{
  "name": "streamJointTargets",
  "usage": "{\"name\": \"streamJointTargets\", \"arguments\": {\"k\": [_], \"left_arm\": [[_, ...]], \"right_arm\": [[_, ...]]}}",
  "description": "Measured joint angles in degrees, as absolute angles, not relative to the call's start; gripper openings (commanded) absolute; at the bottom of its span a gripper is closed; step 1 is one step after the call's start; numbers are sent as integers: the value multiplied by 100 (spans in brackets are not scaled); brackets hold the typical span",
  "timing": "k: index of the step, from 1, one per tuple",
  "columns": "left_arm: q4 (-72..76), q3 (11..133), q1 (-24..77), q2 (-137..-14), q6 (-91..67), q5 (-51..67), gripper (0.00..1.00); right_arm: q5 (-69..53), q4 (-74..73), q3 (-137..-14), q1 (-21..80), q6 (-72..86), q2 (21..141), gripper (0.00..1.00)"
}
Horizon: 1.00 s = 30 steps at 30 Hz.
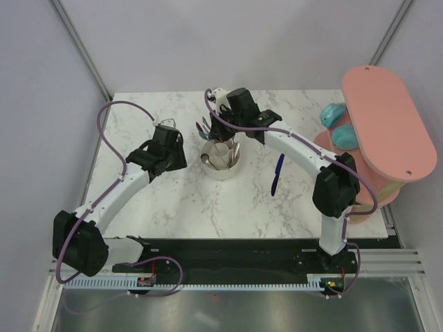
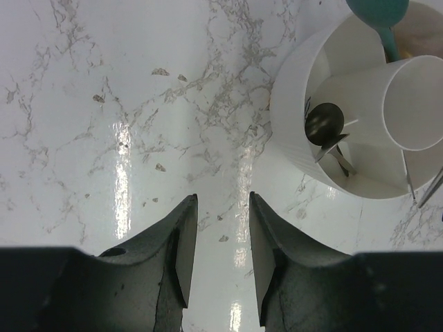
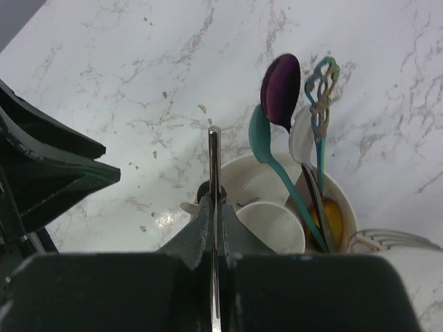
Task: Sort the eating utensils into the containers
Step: Place the chopstick in the storage box.
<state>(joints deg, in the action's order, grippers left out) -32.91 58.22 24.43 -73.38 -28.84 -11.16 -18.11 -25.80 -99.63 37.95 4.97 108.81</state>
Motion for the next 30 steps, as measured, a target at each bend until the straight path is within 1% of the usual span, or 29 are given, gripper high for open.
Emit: {"name": "streamJointTargets", "arguments": {"k": [9,15,25,30], "left_arm": [[-3457,5824,2379,-7332,-2770,-1041,43],[-3559,5824,2370,-7229,-2764,-1041,43],[-3592,5824,2370,-7155,-2764,-1037,42],[-3594,5824,2370,-7155,-2764,-1037,42]], "right_arm": [[-2078,-2351,-10825,3929,379,11515,0],[-2095,-2261,-10836,3948,360,11622,0],[-1857,-1308,-9096,3948,381,11382,0],[-1706,-1013,-8475,3953,410,10932,0]]}}
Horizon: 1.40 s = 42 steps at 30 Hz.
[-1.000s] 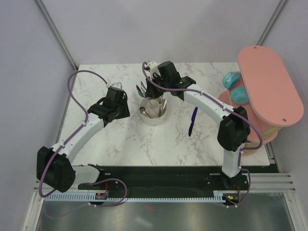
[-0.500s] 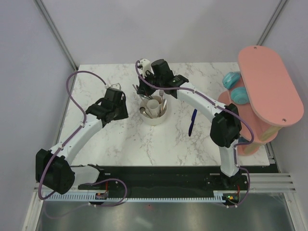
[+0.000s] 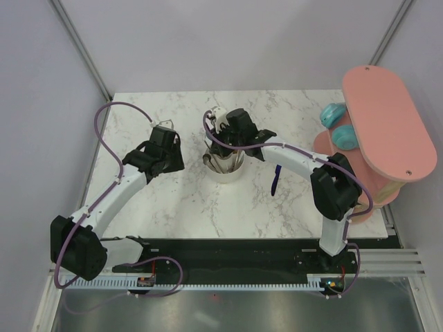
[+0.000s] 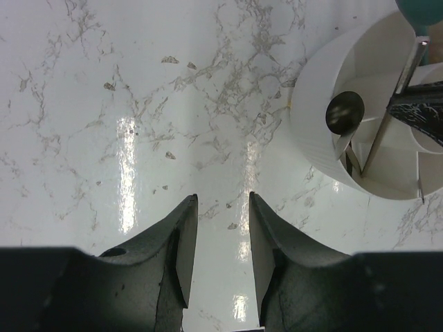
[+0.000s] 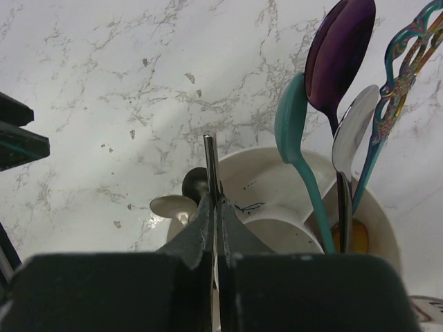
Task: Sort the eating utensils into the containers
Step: Place the chopstick in the storage box.
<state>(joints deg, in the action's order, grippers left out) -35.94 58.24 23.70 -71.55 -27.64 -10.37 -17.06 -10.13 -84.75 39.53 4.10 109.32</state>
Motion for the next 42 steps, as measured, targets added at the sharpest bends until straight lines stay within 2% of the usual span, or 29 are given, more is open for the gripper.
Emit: {"name": "streamJointTargets", "arguments": {"k": [4,5,10,14,17,26,31,33,42], "left_arm": [[-3594,5824,2370,-7164,-2766,-1035,42],[-3594,5824,2370,-7166,-2764,-1033,41],[-3592,5824,2370,-7231,-2766,-1017,41],[-3592,5824,2370,-7286,-2766,-996,41],[-3592,5824,2370,-7288,-2766,-993,41],[-3590,5824,2370,-7288,-2766,-991,41],[-3577,5861,2370,-7424,-2762,-878,47],[-3555,5942,2370,-7583,-2759,-819,47],[-3350,6388,2368,-8246,-2757,-443,48]], "right_arm": [[-1625,-985,-8243,3953,425,10652,0],[-1608,-985,-8217,3953,425,10613,7],[-1575,-902,-8112,3953,425,10549,15],[-1531,-827,-7983,3953,429,10492,29],[-1437,-781,-7791,3948,451,10416,36],[-1247,-716,-7450,3898,523,10143,40],[-1157,-701,-7437,3774,646,9848,47],[-1092,-701,-7428,3653,733,9636,51],[-215,-1293,-7212,2956,1039,8785,55]]}}
